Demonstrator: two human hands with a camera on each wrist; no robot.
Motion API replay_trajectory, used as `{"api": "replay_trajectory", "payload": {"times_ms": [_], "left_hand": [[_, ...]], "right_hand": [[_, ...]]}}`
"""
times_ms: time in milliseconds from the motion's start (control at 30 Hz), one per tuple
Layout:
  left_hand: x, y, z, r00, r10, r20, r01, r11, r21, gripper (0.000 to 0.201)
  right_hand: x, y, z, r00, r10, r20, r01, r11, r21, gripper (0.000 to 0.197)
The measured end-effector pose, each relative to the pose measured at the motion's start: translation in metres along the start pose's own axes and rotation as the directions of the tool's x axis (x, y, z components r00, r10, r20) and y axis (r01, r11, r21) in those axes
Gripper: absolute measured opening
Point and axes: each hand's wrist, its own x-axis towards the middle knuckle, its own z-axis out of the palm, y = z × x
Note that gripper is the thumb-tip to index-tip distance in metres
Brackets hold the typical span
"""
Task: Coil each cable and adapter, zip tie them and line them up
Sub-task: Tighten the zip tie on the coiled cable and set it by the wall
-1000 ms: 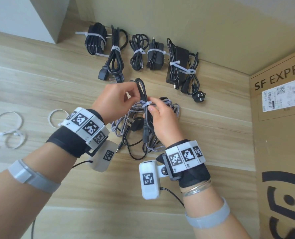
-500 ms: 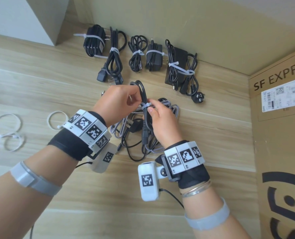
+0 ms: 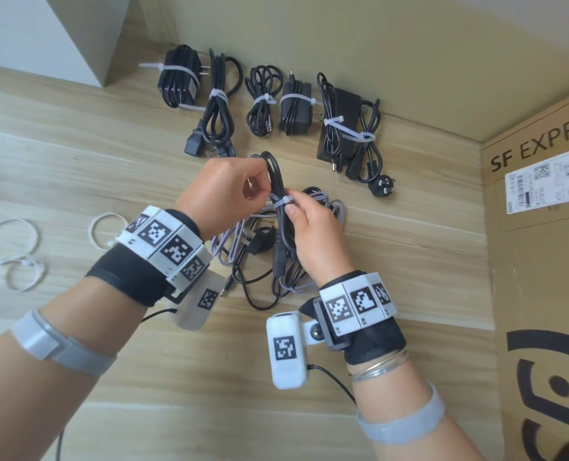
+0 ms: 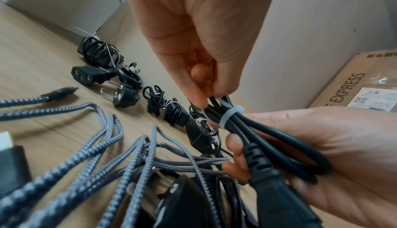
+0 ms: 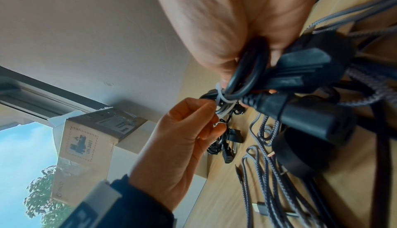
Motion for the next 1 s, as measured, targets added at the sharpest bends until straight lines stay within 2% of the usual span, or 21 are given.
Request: {"api": "replay_trajectory", "payload": {"times_ms": [400, 633, 833, 900, 967, 1000], "left_hand": [[0.001, 0.006, 0.001, 0.995, 0.098, 0.019, -0.1, 0.983, 0.153, 0.012], [0.0, 0.003, 0.01, 0.997, 0.066, 0.041, -0.068, 0.995, 0.067, 0.008], [-0.003, 0.004, 0.013, 0.994, 0.101, -0.037, -0.103, 0.994, -0.043, 0.006], [-0.002, 0.004, 0.008, 0.993, 0.056, -0.103, -0.069, 0.99, -0.122, 0.013], [-0.001, 0.003, 0.003, 0.989, -0.094, -0.114, 0.067, 0.972, -0.223, 0.011], [0.0, 0.002, 0.002, 0.981, -0.178, -0.074, 0.155, 0.957, -0.246, 0.008]], "right_hand": [[-0.002, -0.003, 0.001, 1.0, -0.004, -0.027, 0.002, 0.998, -0.055, 0.037], [-0.003, -0.001, 0.001, 1.0, -0.001, -0.029, -0.001, 0.998, -0.056, 0.037], [-0.001, -0.001, -0.002, 1.0, -0.001, -0.006, 0.001, 1.0, -0.007, 0.039], [0.0, 0.0, -0.003, 1.0, -0.005, -0.027, 0.006, 0.999, 0.05, 0.039], [-0.001, 0.001, -0.003, 0.999, -0.008, -0.047, 0.012, 0.996, 0.093, 0.039], [-0.003, 0.001, -0.003, 0.999, -0.007, -0.05, 0.013, 0.994, 0.105, 0.038]]}}
